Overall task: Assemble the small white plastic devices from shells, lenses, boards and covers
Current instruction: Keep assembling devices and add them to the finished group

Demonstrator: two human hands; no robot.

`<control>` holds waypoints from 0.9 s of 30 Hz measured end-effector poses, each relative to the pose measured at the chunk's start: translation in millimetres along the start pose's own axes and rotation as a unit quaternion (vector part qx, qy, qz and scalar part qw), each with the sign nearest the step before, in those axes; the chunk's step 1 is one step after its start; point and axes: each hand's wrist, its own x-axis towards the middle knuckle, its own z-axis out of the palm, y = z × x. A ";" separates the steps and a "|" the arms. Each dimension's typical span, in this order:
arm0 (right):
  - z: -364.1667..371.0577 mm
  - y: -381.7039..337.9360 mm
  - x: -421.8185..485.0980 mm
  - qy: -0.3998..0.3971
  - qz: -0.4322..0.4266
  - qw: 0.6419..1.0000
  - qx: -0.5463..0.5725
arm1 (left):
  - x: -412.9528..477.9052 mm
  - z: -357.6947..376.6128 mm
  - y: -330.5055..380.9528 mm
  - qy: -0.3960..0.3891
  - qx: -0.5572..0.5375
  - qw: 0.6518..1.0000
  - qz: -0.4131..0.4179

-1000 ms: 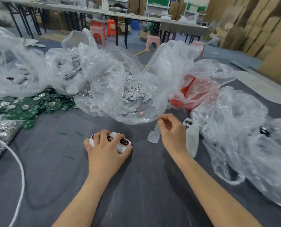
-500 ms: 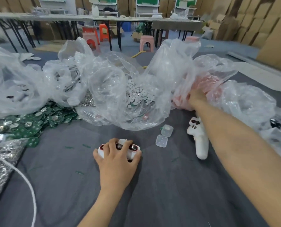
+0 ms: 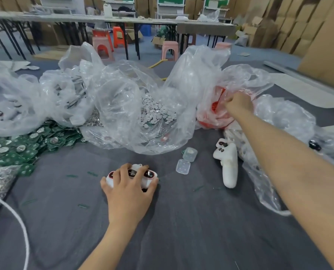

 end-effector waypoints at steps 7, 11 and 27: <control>-93.3 37.5 9.9 -0.005 0.174 0.844 0.506 | 0.5 -0.8 -4.1 -0.018 0.007 1.000 0.001; -101.5 94.7 11.8 0.042 0.203 0.937 0.282 | -0.3 -1.7 -2.9 -0.019 0.009 1.000 0.002; -31.8 96.4 -10.7 -0.045 0.140 0.987 -0.062 | 0.2 -3.1 0.2 -0.020 0.008 1.000 -0.007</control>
